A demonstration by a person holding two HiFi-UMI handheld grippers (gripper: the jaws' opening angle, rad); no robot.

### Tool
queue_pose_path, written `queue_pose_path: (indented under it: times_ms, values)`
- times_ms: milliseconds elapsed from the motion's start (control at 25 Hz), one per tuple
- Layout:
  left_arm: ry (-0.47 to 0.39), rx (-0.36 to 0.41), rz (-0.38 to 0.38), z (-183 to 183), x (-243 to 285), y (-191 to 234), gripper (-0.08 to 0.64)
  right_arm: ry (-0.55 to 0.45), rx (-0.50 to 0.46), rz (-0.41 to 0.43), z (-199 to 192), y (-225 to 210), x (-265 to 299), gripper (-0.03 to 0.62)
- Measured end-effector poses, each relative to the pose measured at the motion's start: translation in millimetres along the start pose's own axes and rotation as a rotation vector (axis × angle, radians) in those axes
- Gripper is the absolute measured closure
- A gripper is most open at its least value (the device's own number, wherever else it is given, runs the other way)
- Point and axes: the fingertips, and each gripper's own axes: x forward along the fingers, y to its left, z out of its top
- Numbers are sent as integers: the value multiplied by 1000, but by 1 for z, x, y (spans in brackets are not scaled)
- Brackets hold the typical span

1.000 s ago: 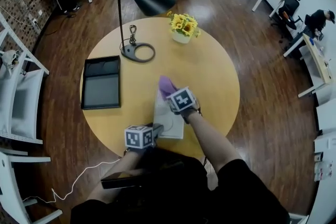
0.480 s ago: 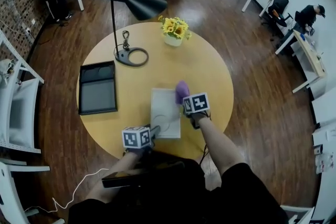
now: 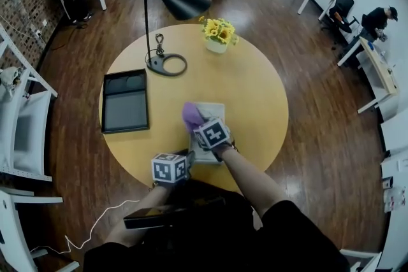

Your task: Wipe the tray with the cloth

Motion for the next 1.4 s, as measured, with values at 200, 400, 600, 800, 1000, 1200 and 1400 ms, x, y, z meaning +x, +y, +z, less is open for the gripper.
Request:
queue_pose_path:
  times_ms: [200,400,600,800,1000,1200,1400]
  values:
    - [25,-27,12,-4,1,4,497,59,53,-43,-18,-21,1,492]
    - [24,-17,15,-2,2,2,511,55,-2,-135,-35,-56,-19,492]
    - [16,-20,11,-1,1,3,511,50,97,-181,-68,-92,-33,494]
    - [5,-24,8,-2,0,3,511,72,188,-181,-94,-106,-44,494]
    - [-2,-25,-1,5,-2,-2,511,94,214,-184,-99,-107,-46,494]
    - [0,-73,-15,3,-2,-1,511,109,177,-190,-97,-102,-52,495]
    - [-41,-110,-22,10,-10,6,526,12,108,-64,-48,-36,-46,494]
